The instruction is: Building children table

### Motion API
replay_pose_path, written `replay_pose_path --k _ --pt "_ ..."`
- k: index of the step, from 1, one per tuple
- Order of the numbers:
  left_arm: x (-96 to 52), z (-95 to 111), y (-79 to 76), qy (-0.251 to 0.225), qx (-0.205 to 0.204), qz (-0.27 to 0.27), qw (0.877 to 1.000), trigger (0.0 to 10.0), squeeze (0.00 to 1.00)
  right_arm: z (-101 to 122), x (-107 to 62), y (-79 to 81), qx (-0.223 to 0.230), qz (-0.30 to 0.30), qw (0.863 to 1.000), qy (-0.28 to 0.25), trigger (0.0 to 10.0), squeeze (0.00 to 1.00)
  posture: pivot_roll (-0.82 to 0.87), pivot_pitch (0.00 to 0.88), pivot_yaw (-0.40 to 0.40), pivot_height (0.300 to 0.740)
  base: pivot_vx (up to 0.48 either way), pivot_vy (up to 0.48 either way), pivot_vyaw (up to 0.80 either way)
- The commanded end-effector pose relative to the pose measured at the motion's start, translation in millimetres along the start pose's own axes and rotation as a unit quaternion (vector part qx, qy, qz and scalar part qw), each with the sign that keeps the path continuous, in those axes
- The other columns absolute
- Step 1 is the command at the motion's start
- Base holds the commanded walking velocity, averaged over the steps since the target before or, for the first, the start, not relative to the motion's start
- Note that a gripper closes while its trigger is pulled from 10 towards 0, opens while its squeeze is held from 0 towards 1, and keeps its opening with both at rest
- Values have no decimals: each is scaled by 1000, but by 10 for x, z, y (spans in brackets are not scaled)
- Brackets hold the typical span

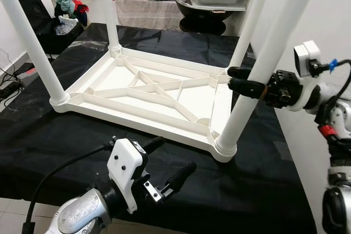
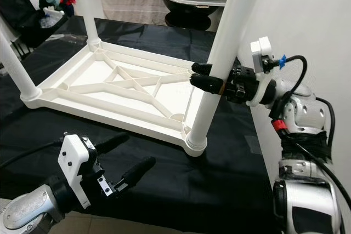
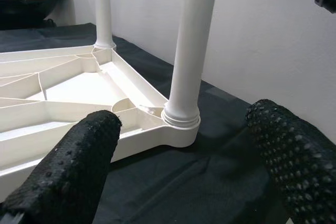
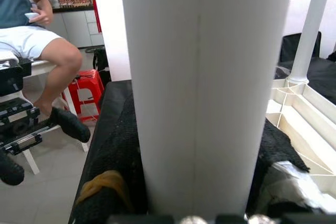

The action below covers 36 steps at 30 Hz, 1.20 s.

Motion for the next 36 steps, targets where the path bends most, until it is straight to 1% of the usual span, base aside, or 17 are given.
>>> replay_pose_path --k 1,2,3,4,5,6,8,13,18,19,20,21,23,24,25,29,36 --pt "18 -39 17 8 -2 -1 1000 10000 0 -347 34 -124 34 -141 987 72 0 0 0 91 -120 740 0 0 0" --pt "35 -43 25 6 -2 -1 1000 10000 0 -688 24 -168 45 -291 944 151 0 0 0 91 -120 740 0 0 0" --pt "35 -43 25 6 -2 -1 1000 10000 0 -688 24 -168 45 -291 944 151 0 0 0 91 -120 740 0 0 0" --pt "65 -54 39 3 -3 -1 1000 10000 0 -1088 -71 60 84 -428 870 229 0 0 -31 78 -121 740 0 0 0" --pt "65 -54 39 3 -3 -1 1000 10000 0 -1088 -71 60 84 -428 870 229 0 0 -31 78 -121 740 0 0 0" --pt "115 -60 53 -3 -4 -2 1000 10000 0 -1271 -140 315 81 -487 823 281 0 0 -40 64 -121 740 0 0 0" --pt "167 -54 57 -9 -5 -6 1000 10000 0 -1326 -106 470 85 -491 814 299 0 0 -71 48 -100 740 0 0 0" --pt "242 -11 75 -19 4 -18 1000 10000 0 -1172 331 455 81 -438 854 270 0 0 -76 33 -110 740 0 0 0" --pt "218 -24 132 -18 5 -5 1000 10000 0 -1112 452 454 84 -445 854 256 0 0 -70 36 -109 740 0 0 0" --pt "218 -29 128 -17 5 -5 1000 10000 0 -1096 460 443 92 -454 851 249 5216 0 -68 40 -106 740 0 0 0" --pt "218 -29 128 -17 5 -5 1000 10000 0 -1096 460 443 92 -454 851 249 5216 0 -68 40 -106 740 0 0 0" --pt "215 -31 116 -17 4 -6 1000 10000 0 -1082 460 452 90 -462 846 251 9490 0 -68 48 -100 740 0 0 0" --pt "213 -36 98 -16 2 -9 1000 10000 0 -1033 493 428 86 -450 858 231 10000 0 -67 54 -96 740 0 0 0" --pt "210 -48 82 -15 0 -11 1000 10000 0 -924 583 414 84 -406 892 183 10000 1000 -66 61 -91 740 0 0 0" --pt "210 -48 82 -15 0 -11 1000 10000 0 -924 583 414 84 -406 892 183 10000 1000 -66 61 -91 740 0 0 0" --pt "177 -54 62 -8 -2 -15 1000 10000 0 -532 575 334 37 -296 952 65 10000 1000 -48 91 -76 740 0 0 0" --pt "28 -77 2 16 -8 -17 1000 10000 0 -417 308 282 13 -186 981 60 10000 1000 -3 150 -53 740 0 0 0"
Point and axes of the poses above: a point about 5 cm out from each wrist's last joint towards the gripper, its own x axis pointing out of the wrist towards the gripper, its own z axis along the axis of the wrist's last joint, y = z × x, the point moved 3 cm from there along x, pointing out of the wrist towards the gripper, and after that the axes turned 6 degrees about -x, right-handed, at the moved point
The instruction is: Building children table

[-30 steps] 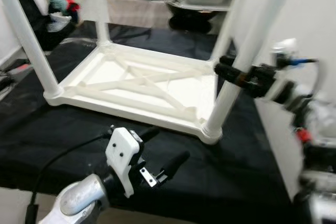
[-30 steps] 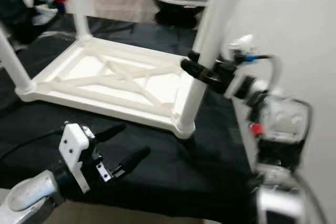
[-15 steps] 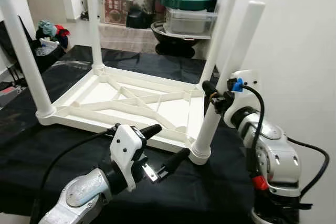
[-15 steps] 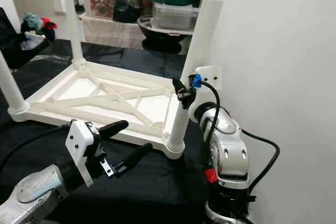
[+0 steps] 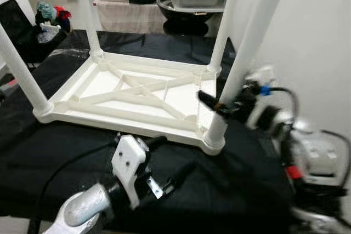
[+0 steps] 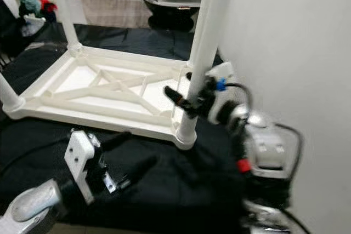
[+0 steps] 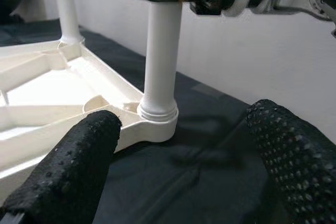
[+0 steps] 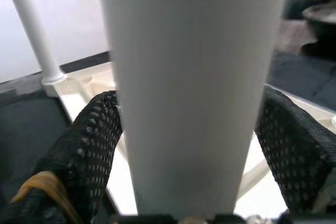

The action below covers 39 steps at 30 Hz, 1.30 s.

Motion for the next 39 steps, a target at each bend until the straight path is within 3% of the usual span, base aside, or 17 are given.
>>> replay_pose_path --k 1,6,7,8,10,11,14,19,28,29,31,32,39 --pt "-42 -10 -35 11 -2 -5 1000 10000 0 -68 -18 54 15 33 999 3 10000 1000 -3 150 -53 740 0 0 0" --pt "-162 10 -85 23 -9 0 1000 10000 0 -57 -139 -83 0 55 998 8 10000 1000 37 195 -27 740 0 0 0" --pt "-216 17 -108 31 -10 0 999 10000 0 -39 -184 -227 -9 62 998 -1 10000 1000 58 211 -11 740 0 0 0" --pt "-216 17 -108 31 -10 0 999 10000 0 -39 -184 -227 -9 62 998 -1 10000 1000 58 211 -11 740 0 0 0" --pt "-247 21 -124 39 -10 -2 999 10000 0 12 -198 -378 -21 51 998 -15 10000 1000 69 219 -5 740 0 0 0" --pt "-262 27 -128 41 -9 -1 999 10000 0 66 -214 -435 -23 53 998 -26 10000 0 82 220 1 740 0 0 0" --pt "-271 32 -129 43 -8 -1 999 10000 0 104 -224 -470 -23 55 998 -34 10000 0 82 220 1 740 0 0 0" --pt "-302 50 -122 49 -8 2 999 10000 0 288 -373 -436 -37 137 988 -54 10000 0 97 210 5 740 0 0 0" --pt "-269 52 -117 50 -8 -3 999 10000 0 411 -476 -455 -55 193 978 -61 10000 0 81 183 3 740 0 0 0" --pt "-257 54 -114 49 -8 -4 999 10000 0 433 -478 -481 -60 193 977 -62 4392 0 77 177 1 740 0 0 0" --pt "-257 54 -114 49 -8 -4 999 10000 0 433 -478 -481 -60 193 977 -62 4392 0 77 177 1 740 0 0 0" --pt "-248 57 -111 48 -7 -4 999 10000 0 442 -476 -487 -62 197 977 -61 0 0 73 177 1 740 0 0 0" --pt "-211 67 -105 43 -8 -4 999 10000 0 373 -403 -371 -77 215 973 -43 0 0 64 170 -6 740 0 0 0"
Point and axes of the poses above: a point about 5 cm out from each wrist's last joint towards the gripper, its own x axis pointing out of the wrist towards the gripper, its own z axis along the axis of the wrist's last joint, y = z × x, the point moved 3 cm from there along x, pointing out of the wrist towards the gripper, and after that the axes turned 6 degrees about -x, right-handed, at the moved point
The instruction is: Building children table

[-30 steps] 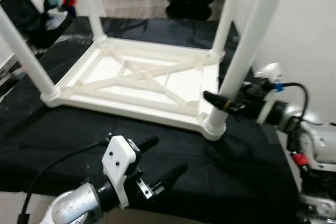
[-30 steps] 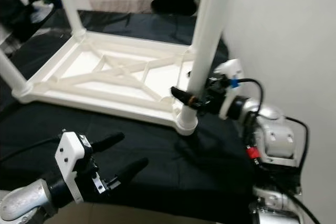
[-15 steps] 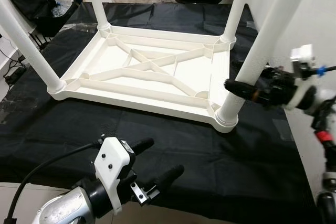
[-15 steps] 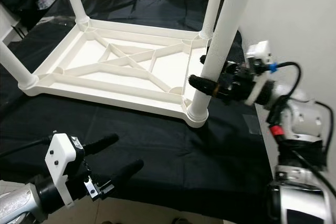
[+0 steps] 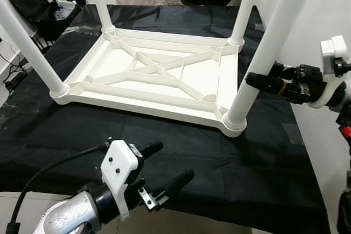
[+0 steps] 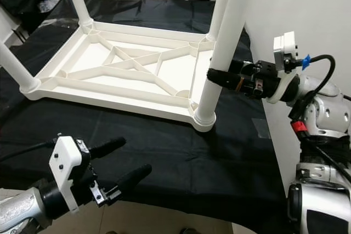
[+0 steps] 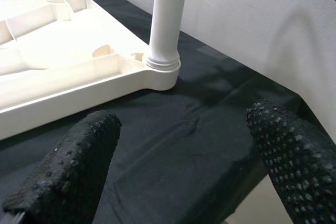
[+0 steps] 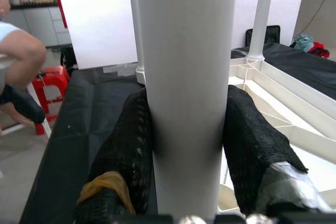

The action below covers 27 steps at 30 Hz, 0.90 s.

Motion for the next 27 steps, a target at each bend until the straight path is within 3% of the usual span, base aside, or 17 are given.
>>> replay_pose_path --k 1,6,7,8,10,11,12,13,15,16,17,18,19,24,27 --pt "11 -55 -7 11 -13 -2 1000 10000 0 -57 82 88 -6 28 1000 12 0 0 64 170 -6 740 0 0 0" --pt "39 -63 5 9 -14 -2 1000 10000 0 -116 109 93 -12 10 999 38 0 0 39 159 -14 740 0 0 0" --pt "55 -70 9 8 -14 -4 1000 10000 0 -274 136 26 -5 -53 994 94 0 0 22 152 -32 740 0 0 0" --pt "55 -70 9 8 -14 -4 1000 10000 0 -274 136 26 -5 -53 994 94 0 0 22 152 -32 740 0 0 0" --pt "84 -85 18 6 -13 -6 1000 10000 0 -578 121 -64 3 -184 964 193 0 0 11 143 -52 740 0 0 0" --pt "84 -85 18 6 -13 -6 1000 10000 0 -578 121 -64 3 -184 964 193 0 0 11 143 -52 740 0 0 0" --pt "106 -90 42 1 -12 -2 1000 10000 0 -719 50 -55 29 -392 893 218 0 0 -11 128 -84 740 0 0 0" --pt "136 -93 71 -4 -11 2 1000 10000 0 -910 10 333 38 -451 850 269 0 0 -25 111 -91 740 0 0 0" --pt "136 -93 71 -4 -11 2 1000 10000 0 -910 10 333 38 -451 850 269 0 0 -25 111 -91 740 0 0 0" --pt "172 -86 96 -13 -11 5 1000 10000 0 -963 38 663 41 -473 832 288 0 0 -44 104 -93 740 0 0 0" --pt "172 -86 96 -13 -11 5 1000 10000 0 -963 38 663 41 -473 832 288 0 0 -44 104 -93 740 0 0 0" --pt "208 -81 105 -19 -11 4 1000 10000 0 -995 124 902 45 -461 835 297 0 0 -58 97 -92 740 0 0 0" --pt "250 -82 102 -23 -9 0 1000 10000 0 -1006 255 965 48 -429 852 294 0 0 -57 80 -101 740 0 0 0" --pt "306 -77 139 -32 -3 2 999 10000 0 -938 443 755 36 -427 861 273 0 0 -63 55 -107 740 0 0 0" --pt "311 -75 162 -34 -1 6 999 10000 0 -942 488 732 52 -433 859 269 0 0 -55 45 -112 740 0 0 0"
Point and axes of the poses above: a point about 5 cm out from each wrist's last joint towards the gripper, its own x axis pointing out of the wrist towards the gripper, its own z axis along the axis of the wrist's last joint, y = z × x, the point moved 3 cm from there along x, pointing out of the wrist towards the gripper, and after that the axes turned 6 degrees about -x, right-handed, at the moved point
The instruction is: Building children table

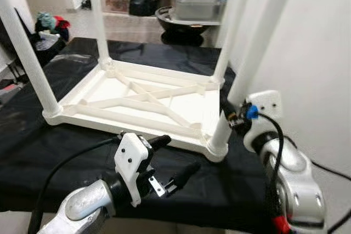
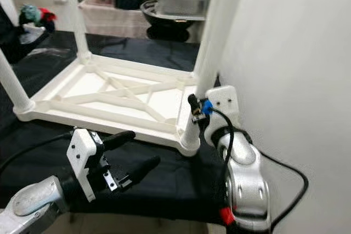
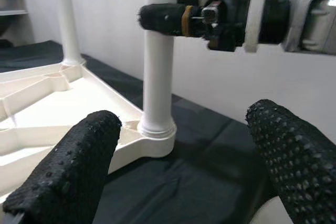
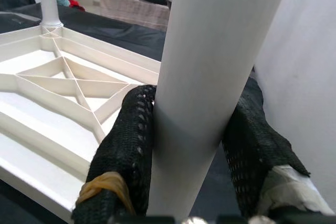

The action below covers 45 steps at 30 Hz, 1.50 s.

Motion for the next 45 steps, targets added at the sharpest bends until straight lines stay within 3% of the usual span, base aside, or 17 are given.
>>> replay_pose_path --k 1,2,3,4,5,7,12,13,14,16,19,24,25,26,35,36,45 --pt "10 -17 27 0 5 5 1000 10000 0 -332 81 80 18 7 996 90 2902 0 -57 43 -107 740 0 0 0" --pt "15 -18 34 -1 7 5 1000 10000 0 -229 123 201 56 45 995 73 10000 0 -58 43 -102 740 0 0 0" --pt "15 -18 34 -1 7 5 1000 10000 0 -229 123 201 56 45 995 73 10000 0 -58 43 -102 740 0 0 0" --pt "19 -17 35 -1 9 4 1000 10000 0 -69 145 357 90 120 988 32 10000 1000 -61 42 -101 740 0 0 0" --pt "19 -17 35 -1 9 4 1000 10000 0 -69 145 357 90 120 988 32 10000 1000 -61 42 -101 740 0 0 0" --pt "27 -19 36 -3 10 2 1000 10000 0 171 55 491 106 232 966 -40 10000 1000 -62 49 -93 740 0 0 0" --pt "28 -24 34 -3 11 1 1000 10000 0 229 11 446 86 264 958 -68 10000 1000 -55 56 -88 740 0 0 0" --pt "14 -32 27 0 9 0 1000 10000 0 261 8 305 78 286 951 -89 10000 1000 -48 68 -80 740 0 0 0" --pt "14 -32 27 0 9 0 1000 10000 0 261 8 305 78 286 951 -89 10000 1000 -48 68 -80 740 0 0 0" --pt "-31 -42 4 6 7 0 1000 10000 0 307 -22 91 79 342 928 -125 10000 1000 -22 91 -70 740 0 0 0" --pt "-46 -45 -2 8 6 0 1000 10000 0 321 -44 44 85 366 917 -135 10000 1000 -22 91 -70 740 0 0 0" --pt "-138 -32 -25 18 5 5 1000 10000 0 401 19 -220 61 423 892 -149 10000 1000 28 121 -60 740 0 0 0" --pt "-156 -34 -30 21 6 6 1000 10000 0 428 25 -261 58 437 884 -153 10000 231 39 126 -59 740 0 0 0" --pt "-171 -35 -35 23 7 7 1000 10000 0 436 29 -303 53 450 878 -154 10000 0 47 126 -60 740 0 0 0" --pt "-195 -28 -45 24 8 10 1000 10000 0 436 64 -397 45 469 868 -156 10000 0 57 128 -61 740 0 0 0" --pt "-202 -29 -52 25 8 10 1000 10000 0 438 65 -436 46 477 863 -159 0 0 56 126 -58 740 0 0 0" --pt "-199 -29 -59 26 5 10 1000 10000 0 437 31 -542 50 490 854 -165 0 0 39 122 -58 740 0 0 0"
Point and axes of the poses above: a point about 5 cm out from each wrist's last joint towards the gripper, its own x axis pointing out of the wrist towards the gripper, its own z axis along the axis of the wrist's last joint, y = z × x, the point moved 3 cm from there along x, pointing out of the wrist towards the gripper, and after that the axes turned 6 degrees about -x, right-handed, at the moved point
